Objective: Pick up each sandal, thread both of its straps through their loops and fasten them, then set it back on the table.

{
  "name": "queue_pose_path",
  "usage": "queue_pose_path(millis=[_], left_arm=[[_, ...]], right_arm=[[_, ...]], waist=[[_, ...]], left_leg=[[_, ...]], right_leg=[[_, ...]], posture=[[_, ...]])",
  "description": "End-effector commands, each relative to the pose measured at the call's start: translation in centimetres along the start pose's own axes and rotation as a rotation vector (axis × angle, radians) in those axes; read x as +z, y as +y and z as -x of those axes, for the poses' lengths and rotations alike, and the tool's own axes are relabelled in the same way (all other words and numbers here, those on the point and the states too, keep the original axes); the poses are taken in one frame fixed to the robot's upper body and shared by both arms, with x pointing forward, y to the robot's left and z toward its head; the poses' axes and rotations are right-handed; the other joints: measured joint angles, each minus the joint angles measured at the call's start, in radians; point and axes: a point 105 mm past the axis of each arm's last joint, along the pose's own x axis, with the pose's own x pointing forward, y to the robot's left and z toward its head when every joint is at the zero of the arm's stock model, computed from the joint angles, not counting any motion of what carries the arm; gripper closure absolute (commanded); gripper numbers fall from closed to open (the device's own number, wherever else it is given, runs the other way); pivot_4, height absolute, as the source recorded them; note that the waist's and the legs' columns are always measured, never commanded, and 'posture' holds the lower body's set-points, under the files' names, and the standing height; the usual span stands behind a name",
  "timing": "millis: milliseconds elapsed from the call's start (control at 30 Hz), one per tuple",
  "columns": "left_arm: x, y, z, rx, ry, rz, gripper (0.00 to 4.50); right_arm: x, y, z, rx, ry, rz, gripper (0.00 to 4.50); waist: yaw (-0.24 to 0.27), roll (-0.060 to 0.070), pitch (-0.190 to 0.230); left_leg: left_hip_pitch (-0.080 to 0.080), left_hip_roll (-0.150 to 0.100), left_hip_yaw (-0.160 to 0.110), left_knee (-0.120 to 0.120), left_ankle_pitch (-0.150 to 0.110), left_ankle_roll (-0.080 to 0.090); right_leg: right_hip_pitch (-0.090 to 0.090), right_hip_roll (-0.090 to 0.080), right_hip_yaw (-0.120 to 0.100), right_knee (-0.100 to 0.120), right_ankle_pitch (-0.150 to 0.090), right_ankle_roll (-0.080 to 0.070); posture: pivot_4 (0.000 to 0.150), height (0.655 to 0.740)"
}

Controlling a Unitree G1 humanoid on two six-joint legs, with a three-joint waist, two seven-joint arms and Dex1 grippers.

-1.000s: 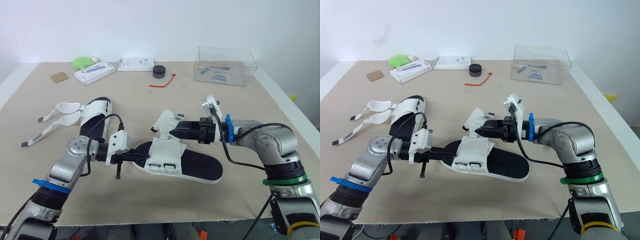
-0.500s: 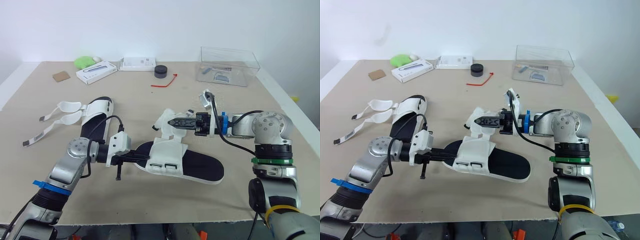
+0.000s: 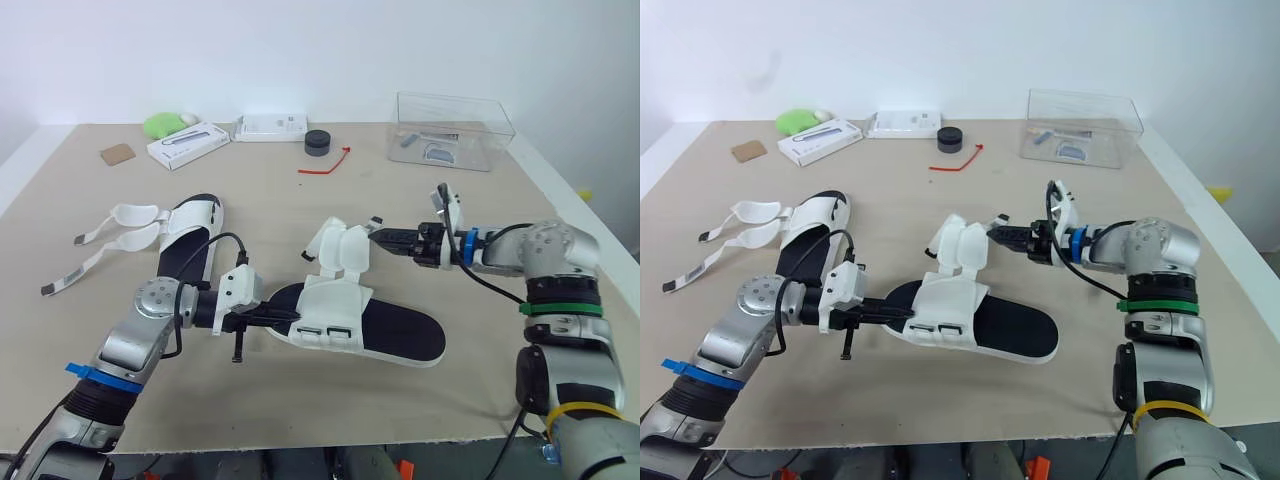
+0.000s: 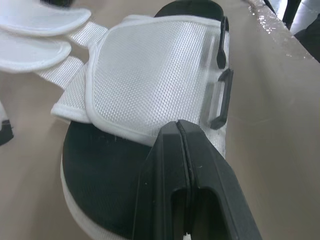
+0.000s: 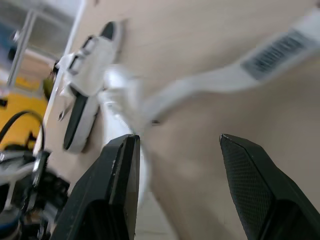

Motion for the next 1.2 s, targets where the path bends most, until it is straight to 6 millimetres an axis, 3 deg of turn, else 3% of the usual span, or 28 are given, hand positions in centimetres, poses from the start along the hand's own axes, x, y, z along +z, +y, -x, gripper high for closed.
queue_pose_path(millis=[33, 400, 600, 1000, 1100, 1200], left_arm=[[1.1, 0.1, 0.0, -0.005, -0.024, -0.044, 4.50], [1.0, 0.1, 0.1, -0.006, -0.022, -0.047, 4.50], [0.9, -0.1, 0.1, -0.006, -0.019, -0.045, 4.50], [0.9, -0.5, 0.1, -0.001, -0.015, -0.048, 4.50], [0.9, -0.7, 0.1, -0.003, -0.014, -0.049, 4.50], [0.9, -0.6, 0.1, -0.002, -0.013, -0.049, 4.50]], right_arm=[[1.7, 0.6, -0.1, 0.028, -0.075, -0.031, 1.74], [3.7, -0.1, -1.7, 0.014, -0.180, -0.152, 1.74], [2.9, -0.3, -2.8, 0.005, -0.129, -0.173, 1.74], [3.3, 1.8, -4.1, 0.088, -0.119, -0.213, 1.74], [3.4, 2.5, -4.1, 0.117, -0.104, -0.211, 2.60], [2.9, 2.5, -4.0, 0.100, -0.066, -0.173, 3.96]], waist=[[0.001, 0.000, 0.000], [0.000, 0.000, 0.000], [-0.001, 0.000, 0.000], [-0.002, 0.000, 0.000], [-0.002, 0.000, 0.000], [-0.002, 0.000, 0.000]], left_leg=[[0.000, 0.000, 0.000, 0.000, 0.000, 0.000], [-0.001, -0.001, 0.000, 0.000, 0.000, 0.001], [-0.001, -0.001, 0.001, 0.000, 0.000, 0.001], [-0.001, -0.001, 0.001, 0.000, -0.001, 0.001], [-0.001, -0.001, 0.000, 0.000, -0.001, 0.001], [-0.001, -0.001, 0.000, 0.000, -0.001, 0.001]], right_leg=[[0.000, 0.000, 0.000, 0.000, 0.000, 0.000], [0.000, -0.001, 0.000, 0.000, 0.000, 0.000], [0.000, -0.001, 0.000, 0.000, 0.000, 0.000], [0.000, -0.002, 0.000, 0.000, 0.000, 0.000], [0.000, -0.003, 0.000, 0.000, 0.000, 0.000], [0.000, -0.003, 0.000, 0.000, 0.000, 0.000]], posture=[[0.150, 0.7400], [0.150, 0.7400], [0.150, 0.7400], [0.150, 0.7400], [0.150, 0.7400], [0.150, 0.7400]])
